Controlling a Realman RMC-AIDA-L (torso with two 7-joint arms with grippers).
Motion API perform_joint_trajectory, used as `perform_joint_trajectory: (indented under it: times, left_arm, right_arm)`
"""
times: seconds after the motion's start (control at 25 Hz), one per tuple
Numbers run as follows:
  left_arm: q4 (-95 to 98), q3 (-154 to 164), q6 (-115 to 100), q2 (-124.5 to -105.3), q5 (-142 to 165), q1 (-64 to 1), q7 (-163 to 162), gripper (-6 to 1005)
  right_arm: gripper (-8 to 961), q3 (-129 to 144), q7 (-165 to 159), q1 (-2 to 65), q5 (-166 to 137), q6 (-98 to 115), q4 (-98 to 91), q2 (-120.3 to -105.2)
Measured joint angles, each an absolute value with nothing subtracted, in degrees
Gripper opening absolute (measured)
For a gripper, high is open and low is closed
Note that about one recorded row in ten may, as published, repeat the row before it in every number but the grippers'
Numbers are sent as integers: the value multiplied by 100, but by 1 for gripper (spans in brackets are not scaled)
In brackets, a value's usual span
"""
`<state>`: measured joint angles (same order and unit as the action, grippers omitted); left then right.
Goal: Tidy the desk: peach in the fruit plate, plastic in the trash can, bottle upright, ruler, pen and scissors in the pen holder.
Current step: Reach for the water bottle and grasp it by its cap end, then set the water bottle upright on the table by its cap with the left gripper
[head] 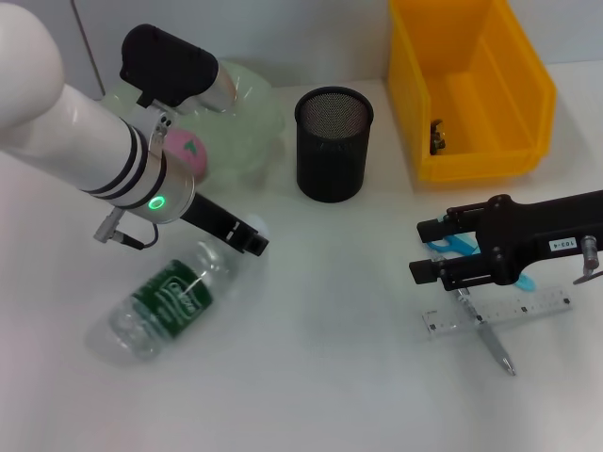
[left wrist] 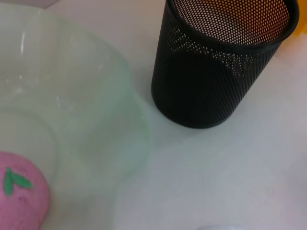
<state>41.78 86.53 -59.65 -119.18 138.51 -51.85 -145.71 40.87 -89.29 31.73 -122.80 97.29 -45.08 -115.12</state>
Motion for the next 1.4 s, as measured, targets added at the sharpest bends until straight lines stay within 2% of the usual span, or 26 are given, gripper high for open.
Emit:
perform_joint_trajectory:
  times: [0.4,1.4]
  left_arm:
    - [4862,8640,-6114,-11897,13801,-4832,-14613,445]
    - [7036,7255,-7791,-11822,13772,-3720,-14447,463]
  right_arm:
    - [689,4063,-8929,3173,-12273,9730,-4509,-11512]
    - [688,4049,-8929,3173,-12260,9742,-4528,-11494]
